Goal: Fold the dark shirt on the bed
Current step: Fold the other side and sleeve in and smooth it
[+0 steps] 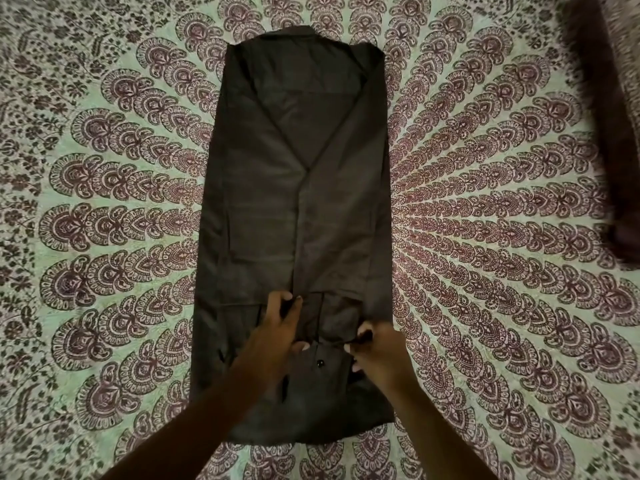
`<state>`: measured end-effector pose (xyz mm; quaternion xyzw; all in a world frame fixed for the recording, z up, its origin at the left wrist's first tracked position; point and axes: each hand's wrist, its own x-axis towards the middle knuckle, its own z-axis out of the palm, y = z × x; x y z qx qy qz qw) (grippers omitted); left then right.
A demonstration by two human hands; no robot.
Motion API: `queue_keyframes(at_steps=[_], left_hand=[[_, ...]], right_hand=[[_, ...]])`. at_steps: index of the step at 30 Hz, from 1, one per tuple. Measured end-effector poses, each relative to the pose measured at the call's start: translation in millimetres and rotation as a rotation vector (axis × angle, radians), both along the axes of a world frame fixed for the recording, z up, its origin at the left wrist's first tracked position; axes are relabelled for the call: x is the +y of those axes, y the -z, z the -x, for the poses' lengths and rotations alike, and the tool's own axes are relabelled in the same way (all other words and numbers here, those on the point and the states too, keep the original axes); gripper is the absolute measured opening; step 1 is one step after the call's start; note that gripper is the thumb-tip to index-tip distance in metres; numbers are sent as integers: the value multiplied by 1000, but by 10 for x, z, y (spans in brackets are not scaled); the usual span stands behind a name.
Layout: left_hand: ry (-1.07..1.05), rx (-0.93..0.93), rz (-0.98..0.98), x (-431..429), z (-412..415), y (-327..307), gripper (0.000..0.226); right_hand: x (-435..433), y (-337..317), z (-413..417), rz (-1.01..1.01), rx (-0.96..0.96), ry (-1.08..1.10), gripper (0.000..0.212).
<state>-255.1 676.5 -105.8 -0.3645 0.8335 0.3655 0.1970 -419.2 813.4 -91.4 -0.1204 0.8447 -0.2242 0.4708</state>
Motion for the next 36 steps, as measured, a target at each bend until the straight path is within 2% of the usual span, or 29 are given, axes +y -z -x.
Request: queue_keyframes(at_steps=[7,10,15,19,22,25,27,28,30,32,34,36], left_hand=[[48,-15,28,38,-27,83,87],[57,54,27,18,-69,77,77],[131,233,254,-66,-92,95,55],[206,308,307,-129,-65,149,33],[295,362,320,-156,-45,153,33],[269,353,347,-227,75,99,35],[218,349,422,-361,245,36,28],[188,329,457,-464,360,21,42],[185,219,470,-709,599,-10,94],[249,73,422,-927,811,-19,133],[324,-80,357,-1074,944,8,146],[386,-133,347,-1171,1004,15,141]], right_hand=[[-44,-5,94,-88,-80,-80,30],[-53,20,105,-110,-104,-101,31],[-155,-25,181,-168,-104,-158,36],[-341,-88,241,-198,186,-321,54],[-456,-144,281,-220,438,-446,48],[-555,-89,332,-13,748,-557,49],[-616,65,379,149,829,-670,51],[-657,139,424,200,819,-759,54],[-754,249,545,264,808,-895,57],[-889,312,723,266,808,-939,60],[-1084,353,964,229,809,-938,63],[-1336,399,1236,210,824,-944,65]])
